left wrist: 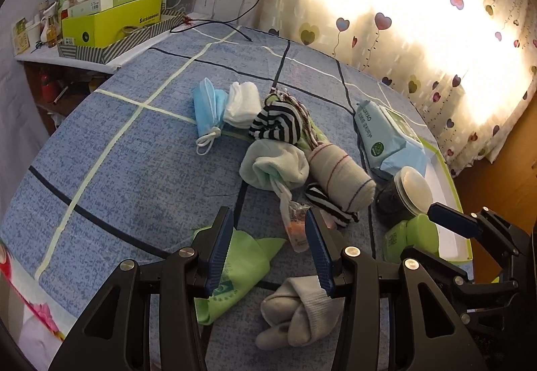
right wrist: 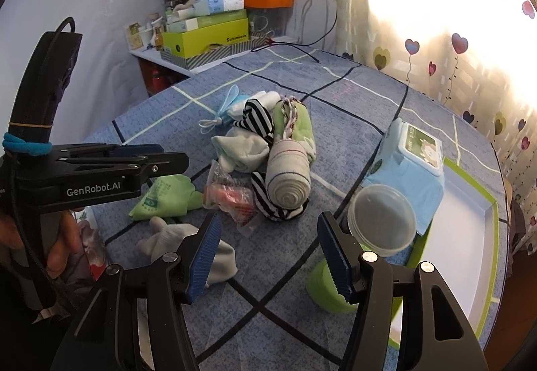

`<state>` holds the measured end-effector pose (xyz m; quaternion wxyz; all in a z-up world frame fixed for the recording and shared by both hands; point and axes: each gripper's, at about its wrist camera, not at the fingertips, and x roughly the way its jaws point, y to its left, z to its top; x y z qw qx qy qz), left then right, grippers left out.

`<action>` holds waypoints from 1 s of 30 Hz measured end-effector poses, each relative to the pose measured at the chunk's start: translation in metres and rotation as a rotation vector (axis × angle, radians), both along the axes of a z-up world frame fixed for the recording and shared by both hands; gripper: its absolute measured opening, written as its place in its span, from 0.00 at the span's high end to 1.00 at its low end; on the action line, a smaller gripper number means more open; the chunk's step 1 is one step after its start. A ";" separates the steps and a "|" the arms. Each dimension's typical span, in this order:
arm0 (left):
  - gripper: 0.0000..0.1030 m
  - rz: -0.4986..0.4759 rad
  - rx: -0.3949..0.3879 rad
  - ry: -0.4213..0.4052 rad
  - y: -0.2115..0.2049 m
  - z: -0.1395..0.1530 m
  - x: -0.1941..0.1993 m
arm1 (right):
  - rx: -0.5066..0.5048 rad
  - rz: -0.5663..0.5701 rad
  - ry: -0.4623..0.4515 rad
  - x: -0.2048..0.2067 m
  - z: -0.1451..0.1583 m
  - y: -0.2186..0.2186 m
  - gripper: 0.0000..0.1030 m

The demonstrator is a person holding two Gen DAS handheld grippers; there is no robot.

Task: Organize soft objects
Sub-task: 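Grasp the green cloth with the left gripper while the right gripper grasps the rolled beige sock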

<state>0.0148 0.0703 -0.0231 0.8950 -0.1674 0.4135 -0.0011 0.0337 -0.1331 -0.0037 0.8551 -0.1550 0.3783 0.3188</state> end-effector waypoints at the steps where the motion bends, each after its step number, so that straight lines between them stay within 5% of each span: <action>1: 0.56 0.000 -0.002 -0.002 0.003 -0.001 0.000 | 0.000 0.000 0.003 0.002 0.000 0.002 0.42; 14: 0.56 0.026 -0.052 0.013 0.039 -0.016 -0.002 | -0.012 -0.032 0.057 0.048 -0.013 0.027 0.42; 27: 0.56 -0.121 -0.007 0.112 0.025 -0.045 -0.013 | -0.074 -0.044 0.144 0.087 -0.041 0.047 0.43; 30: 0.55 -0.127 0.010 0.134 0.022 -0.051 -0.011 | -0.087 -0.046 0.149 0.090 -0.044 0.048 0.58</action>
